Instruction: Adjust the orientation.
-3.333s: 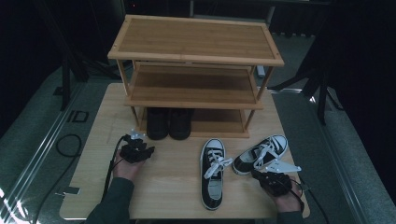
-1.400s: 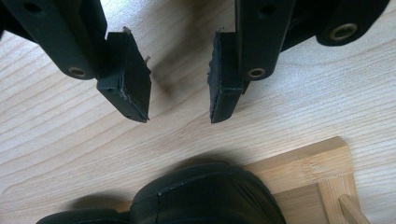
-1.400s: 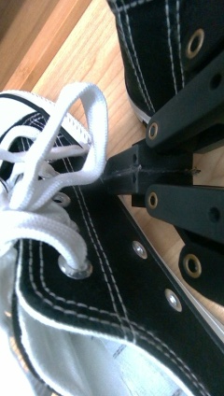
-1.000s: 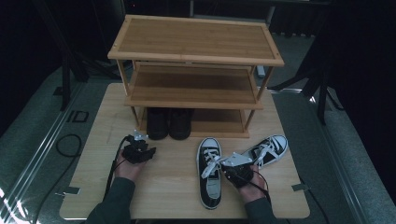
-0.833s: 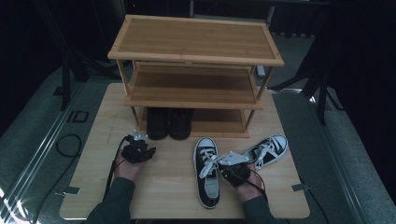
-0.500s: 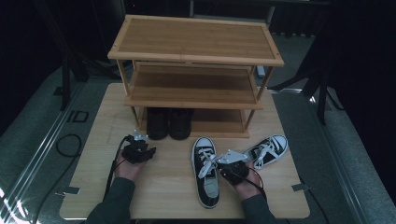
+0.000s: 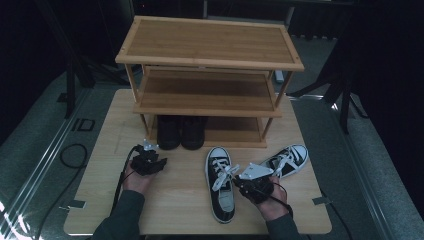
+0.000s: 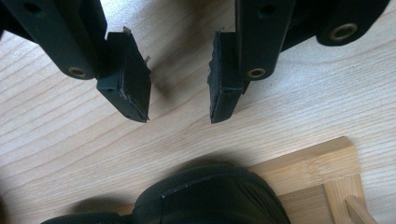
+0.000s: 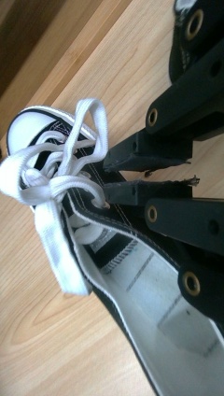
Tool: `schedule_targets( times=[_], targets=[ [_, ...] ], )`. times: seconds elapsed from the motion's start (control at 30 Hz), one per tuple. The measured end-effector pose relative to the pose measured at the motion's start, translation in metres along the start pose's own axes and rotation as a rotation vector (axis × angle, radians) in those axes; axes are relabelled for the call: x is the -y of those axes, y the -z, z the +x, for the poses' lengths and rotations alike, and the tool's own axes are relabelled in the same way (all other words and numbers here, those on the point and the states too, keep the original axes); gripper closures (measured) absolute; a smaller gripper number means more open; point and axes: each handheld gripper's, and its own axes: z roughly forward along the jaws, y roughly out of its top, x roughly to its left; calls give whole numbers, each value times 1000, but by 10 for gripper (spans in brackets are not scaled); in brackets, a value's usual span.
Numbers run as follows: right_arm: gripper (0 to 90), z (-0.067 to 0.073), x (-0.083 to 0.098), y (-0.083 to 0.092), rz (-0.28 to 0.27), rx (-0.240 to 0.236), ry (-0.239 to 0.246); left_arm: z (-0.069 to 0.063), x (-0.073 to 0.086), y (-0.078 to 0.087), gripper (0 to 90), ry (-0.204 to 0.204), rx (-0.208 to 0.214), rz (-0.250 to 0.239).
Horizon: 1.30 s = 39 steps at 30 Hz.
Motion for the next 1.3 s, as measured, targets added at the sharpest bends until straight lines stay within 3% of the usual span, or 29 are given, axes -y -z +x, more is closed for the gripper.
schedule_targets(
  times=[0.17, 0.43, 0.6, 0.77, 0.97, 1.13, 1.3],
  targets=[
    [741, 3, -2, 10, -19, -11, -12, 0, 0, 0, 583, -1, -1, 1],
    [718, 10, -8, 14, -29, -37, -19, 0, 0, 0, 583, 0, 0, 0],
    [704, 15, -9, 13, 2, -71, -16, 0, 0, 0, 583, 0, 0, 0],
    [698, 14, -8, 5, 35, -52, -29, 0, 0, 0, 582, -2, 0, 1],
    [684, 10, -11, -9, 68, -68, -47, 0, 0, 0, 582, -1, 0, 2],
    [790, 10, -13, -10, 92, -54, -37, 1, 0, 1, 582, 3, 0, 1],
    [863, -1, -9, -4, 108, -31, -37, 1, 0, 1, 582, 1, -1, 1]
  ],
)
